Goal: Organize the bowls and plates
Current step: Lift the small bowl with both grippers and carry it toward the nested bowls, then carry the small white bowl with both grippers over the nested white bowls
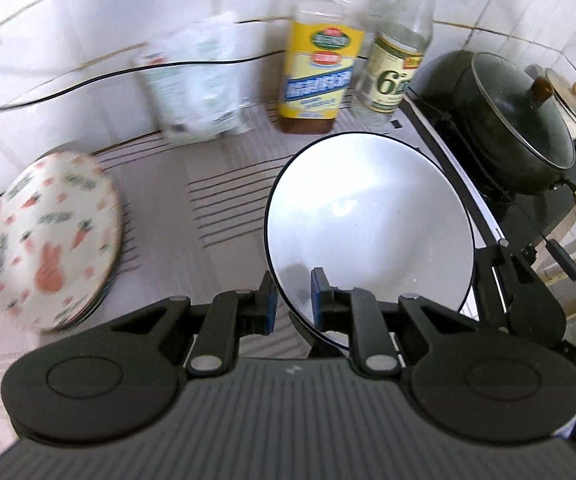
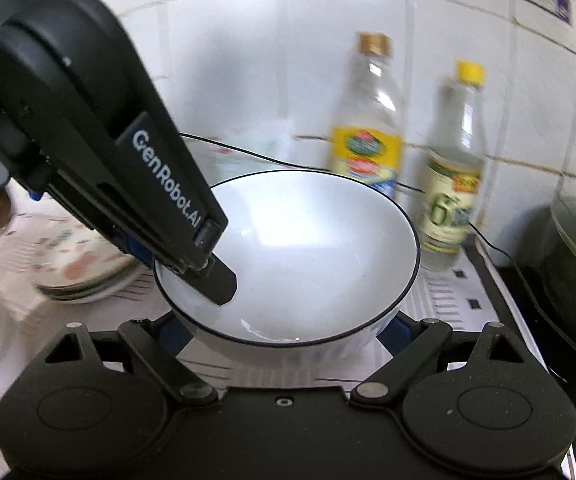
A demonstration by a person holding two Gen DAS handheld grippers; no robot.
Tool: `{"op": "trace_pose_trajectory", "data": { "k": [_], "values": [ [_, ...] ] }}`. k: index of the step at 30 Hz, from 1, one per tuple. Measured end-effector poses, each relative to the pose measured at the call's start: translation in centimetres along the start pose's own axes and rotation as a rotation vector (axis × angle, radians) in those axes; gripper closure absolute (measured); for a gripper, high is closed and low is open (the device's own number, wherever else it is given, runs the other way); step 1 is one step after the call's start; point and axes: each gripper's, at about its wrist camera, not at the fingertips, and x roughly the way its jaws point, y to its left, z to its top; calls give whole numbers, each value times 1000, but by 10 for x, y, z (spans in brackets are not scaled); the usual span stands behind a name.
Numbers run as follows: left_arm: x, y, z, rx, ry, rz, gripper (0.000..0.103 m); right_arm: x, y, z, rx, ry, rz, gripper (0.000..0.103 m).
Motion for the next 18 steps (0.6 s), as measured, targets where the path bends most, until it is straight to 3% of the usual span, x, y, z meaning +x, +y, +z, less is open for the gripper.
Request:
{"op": "trace_pose_trajectory", "data": {
  "k": [11,18],
  "values": [
    [-81,66,-55,-100,-26,71,87,-41,83,17,-140,-10,186,8],
    [-112,118,-89,-158,-28,112,87,-57,137,22,-206,2,326,8]
  ]
}}
